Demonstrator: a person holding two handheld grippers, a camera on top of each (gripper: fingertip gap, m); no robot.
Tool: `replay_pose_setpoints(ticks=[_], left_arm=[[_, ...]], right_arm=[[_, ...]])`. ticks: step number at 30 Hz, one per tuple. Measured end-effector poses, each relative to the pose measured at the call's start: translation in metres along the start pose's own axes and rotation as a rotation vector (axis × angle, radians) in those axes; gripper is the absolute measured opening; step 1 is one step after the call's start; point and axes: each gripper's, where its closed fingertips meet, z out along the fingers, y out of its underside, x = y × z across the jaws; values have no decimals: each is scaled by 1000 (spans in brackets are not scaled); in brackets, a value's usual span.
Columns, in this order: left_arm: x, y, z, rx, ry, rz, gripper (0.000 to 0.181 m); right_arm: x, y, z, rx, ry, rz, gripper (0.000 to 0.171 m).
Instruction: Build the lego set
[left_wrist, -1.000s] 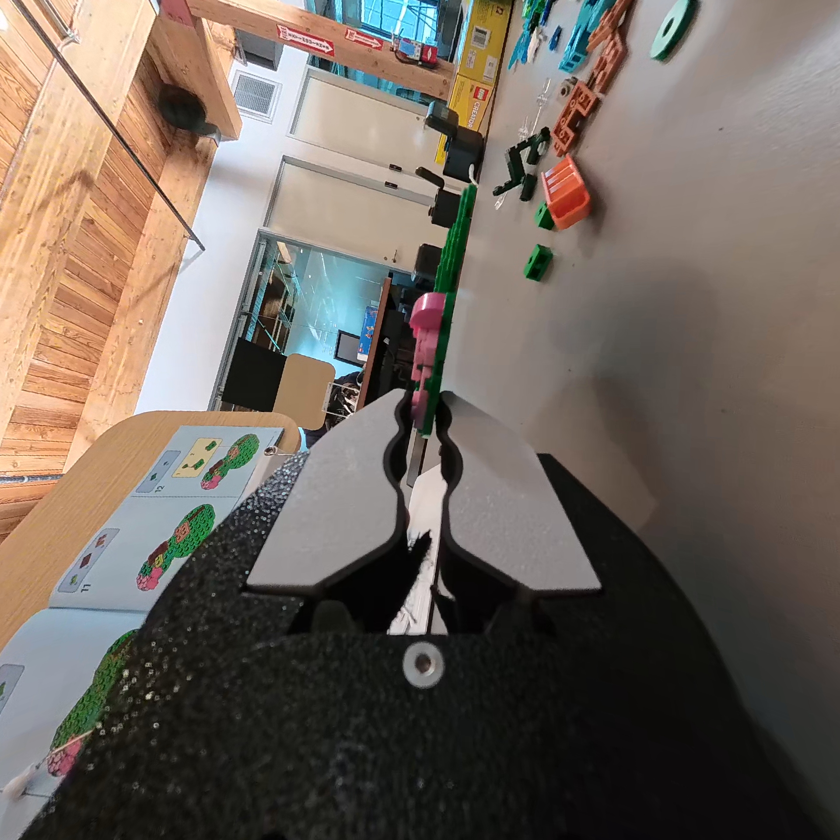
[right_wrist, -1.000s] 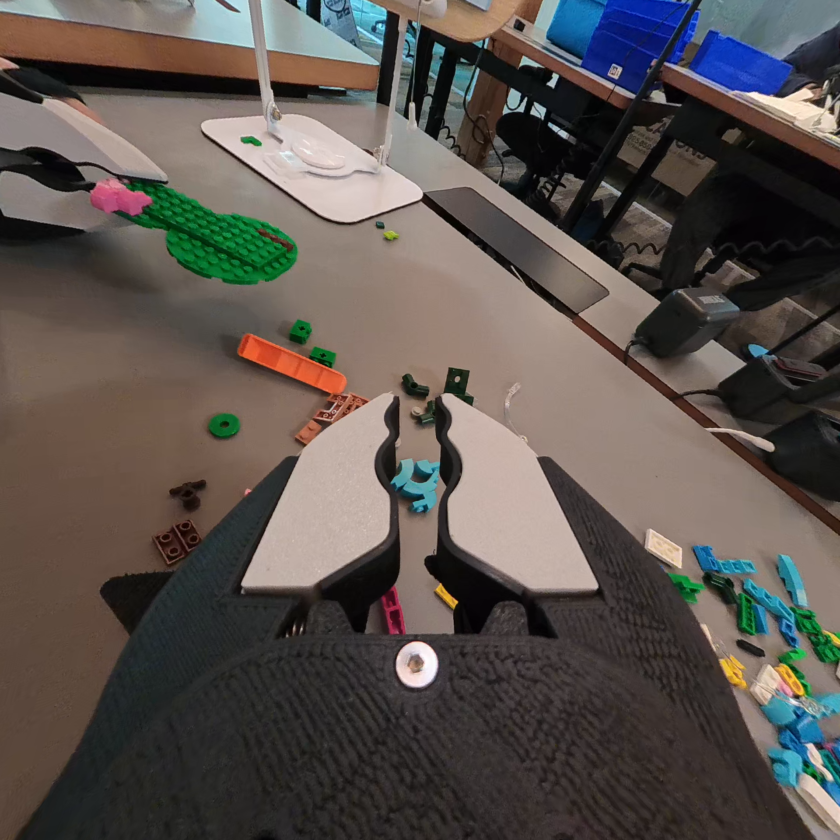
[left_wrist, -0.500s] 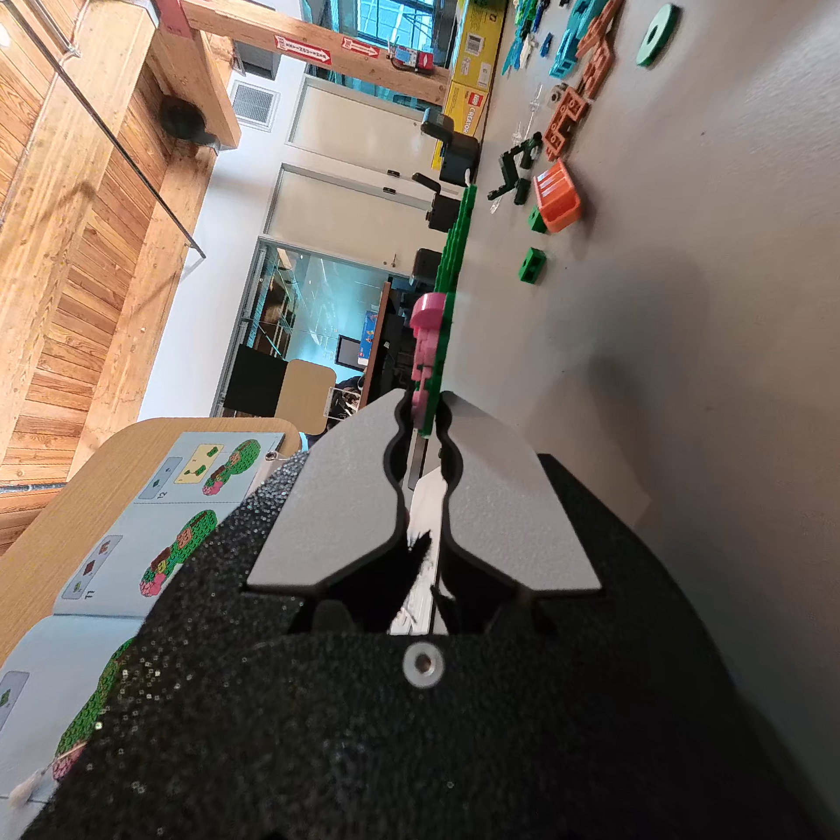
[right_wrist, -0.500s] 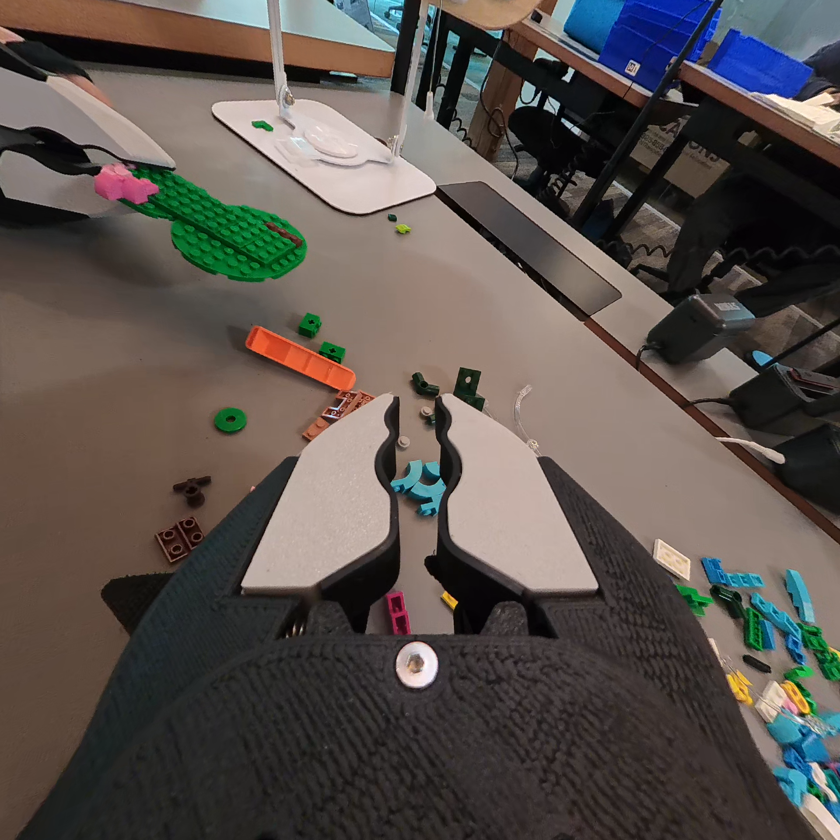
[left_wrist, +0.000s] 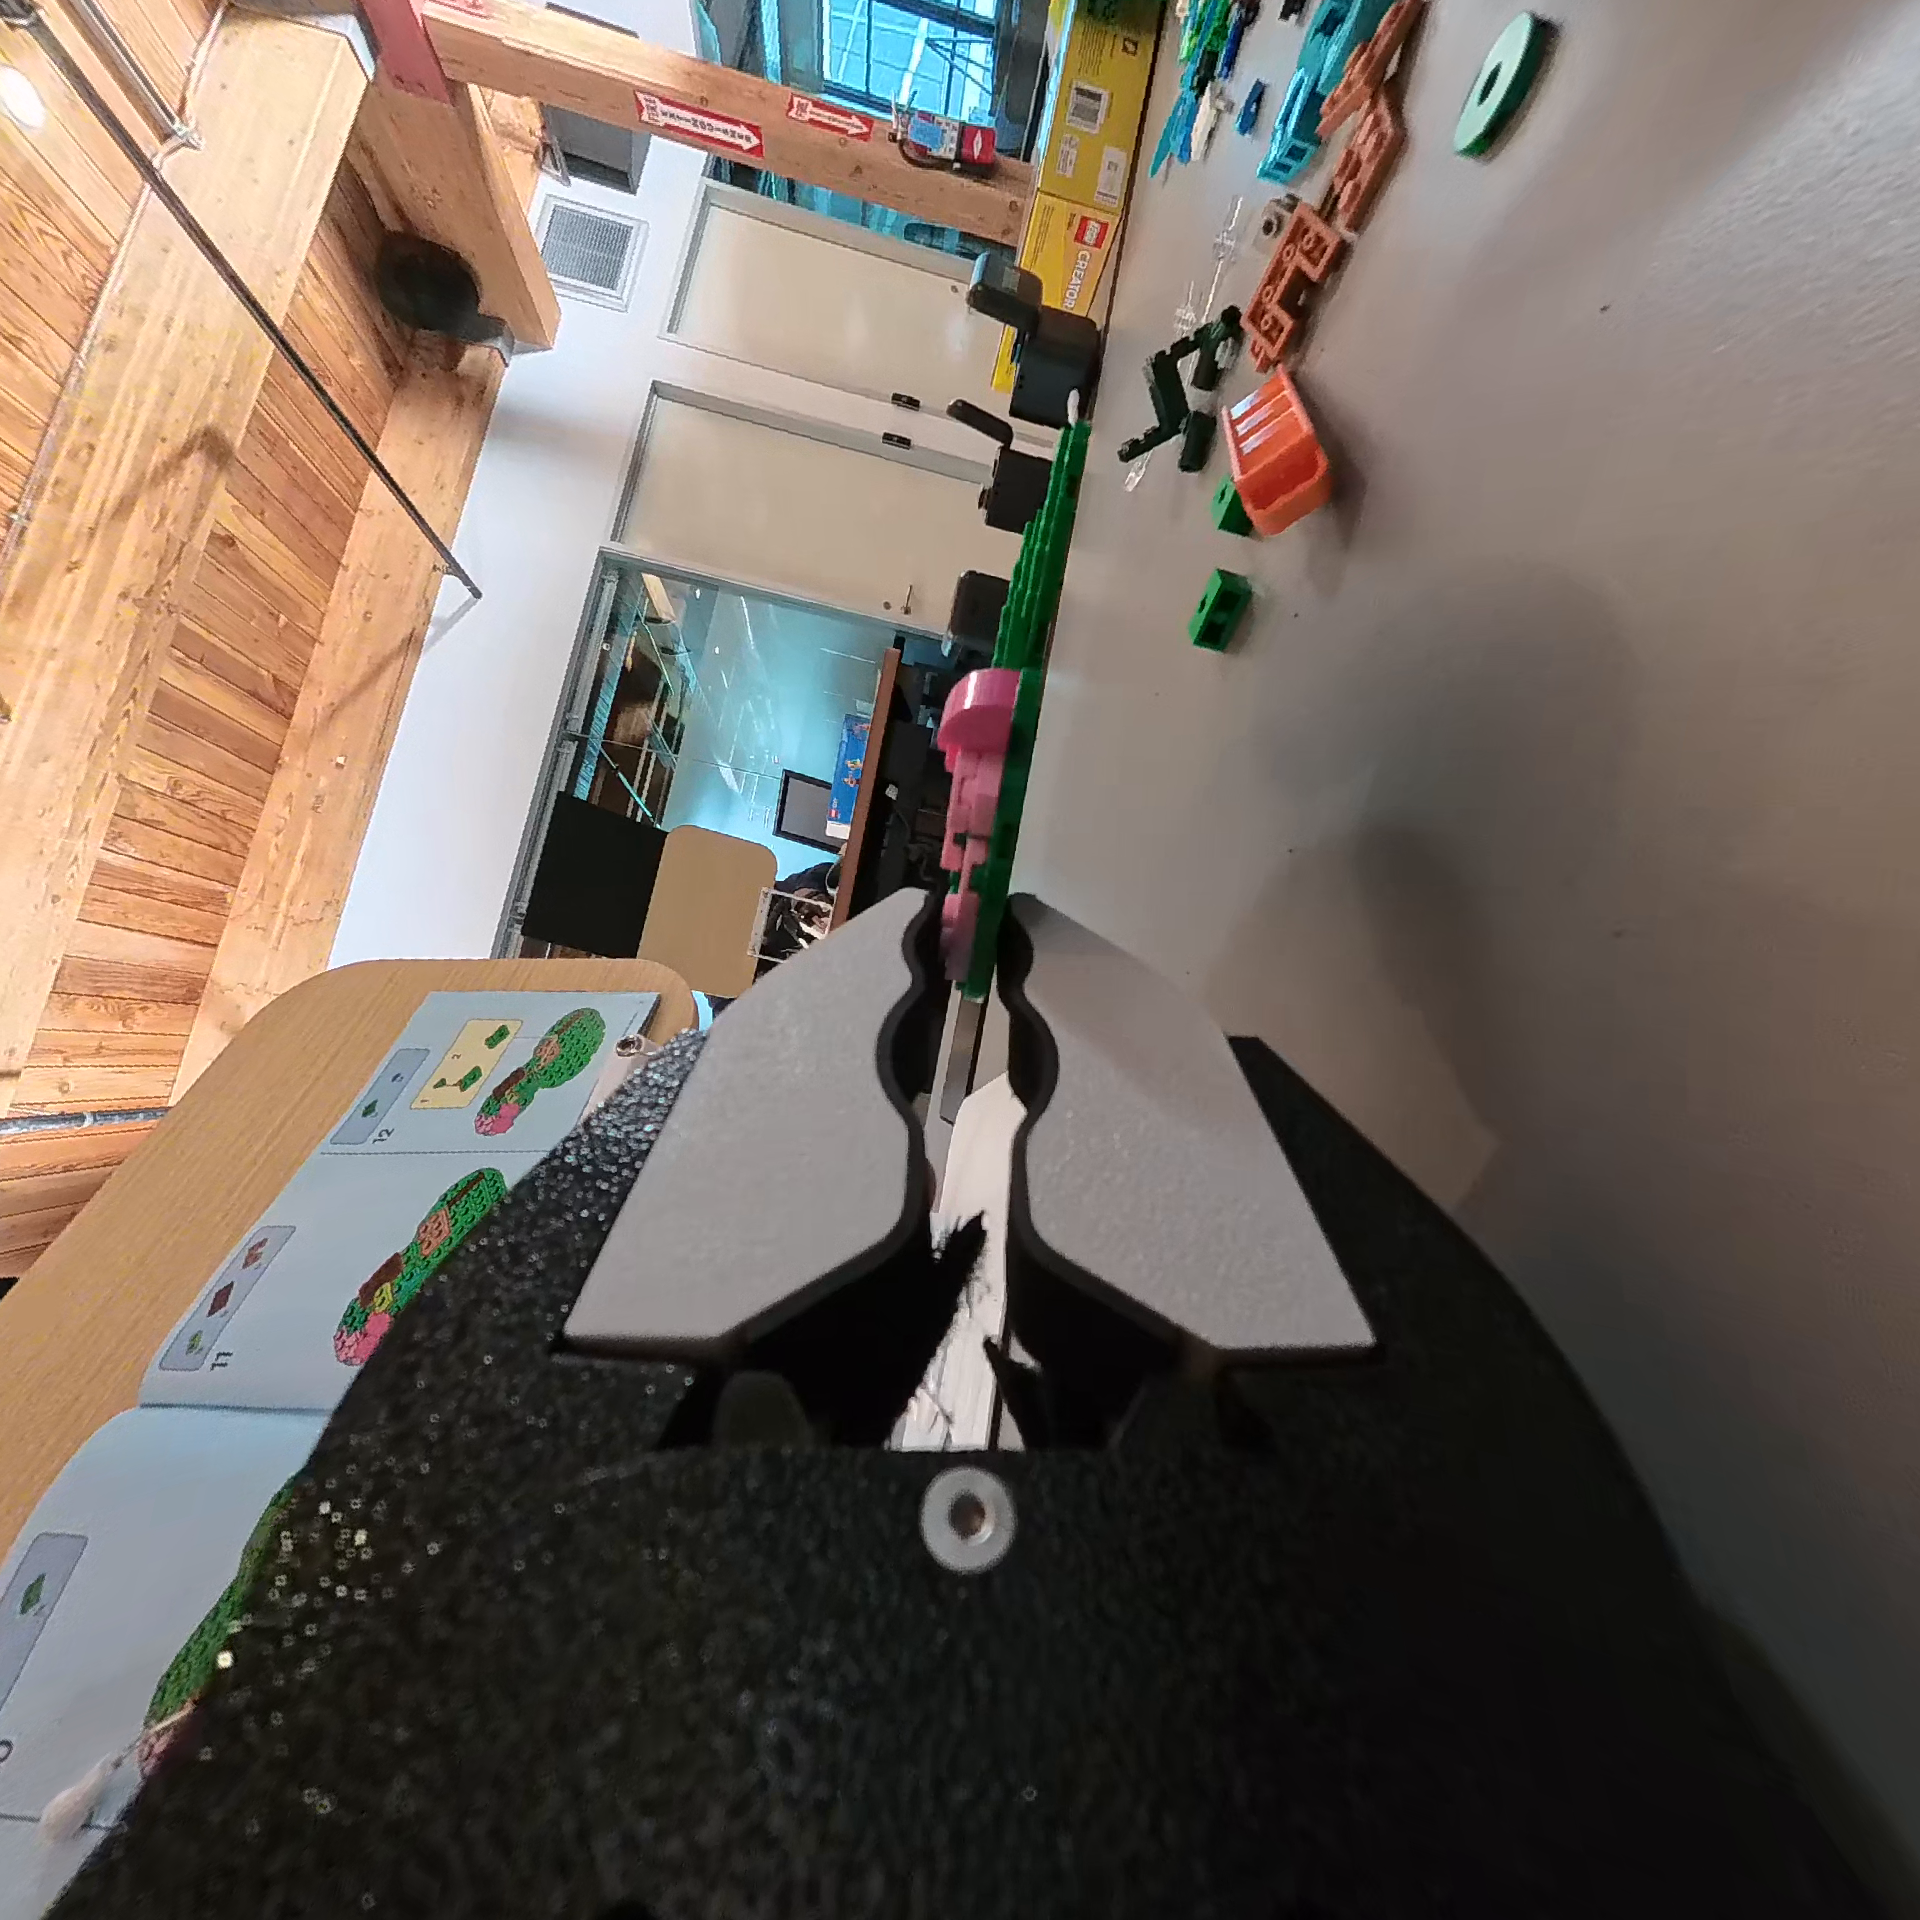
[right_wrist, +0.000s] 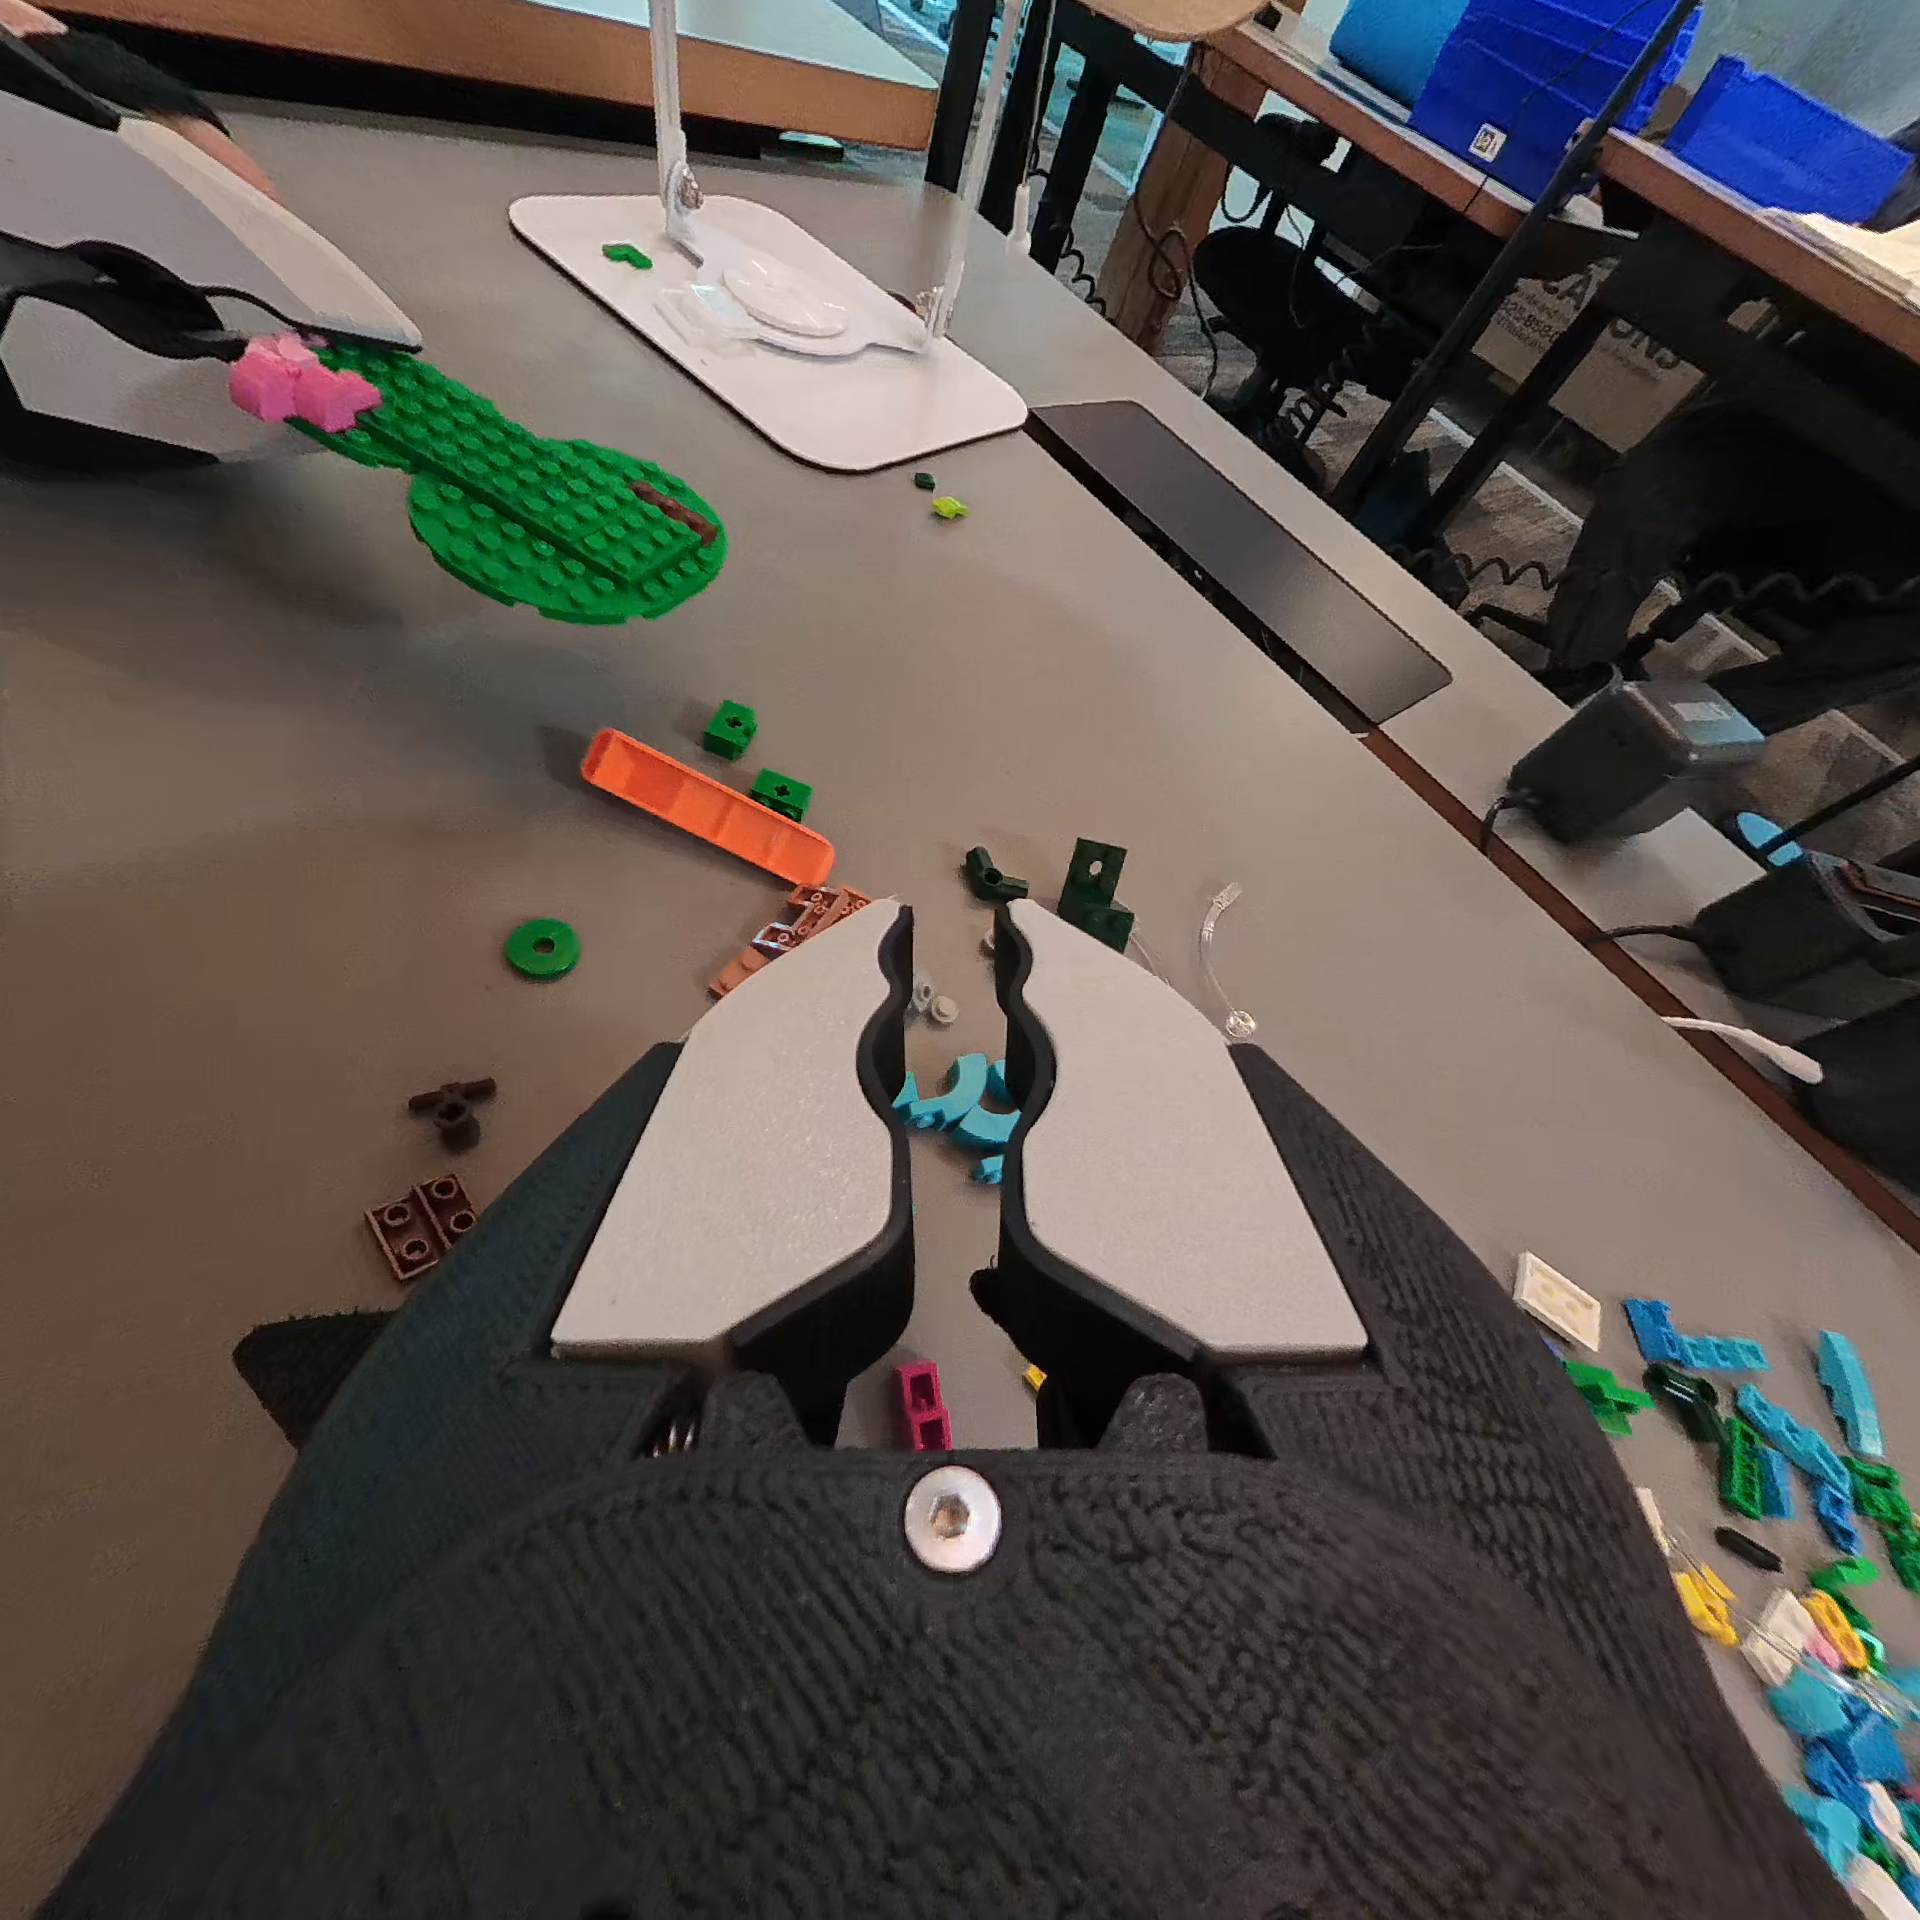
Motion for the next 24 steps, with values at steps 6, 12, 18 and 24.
replay_pose_setpoints(ticks=[6, 12, 18, 24], left_arm=[[0, 0, 0, 0, -2, -2, 9], [0, 0, 0, 0, -2, 3, 9], [0, 0, 0, 1, -5, 3, 9], [-1, 0, 0, 1, -6, 3, 9]], right_arm=[[-1, 0, 0, -4, -1, -4, 13], [-2, 1, 1, -9, -8, -9, 13], [-3, 2, 2, -14, -9, -9, 13], [-3, 3, 2, -17, -10, -9, 13]])
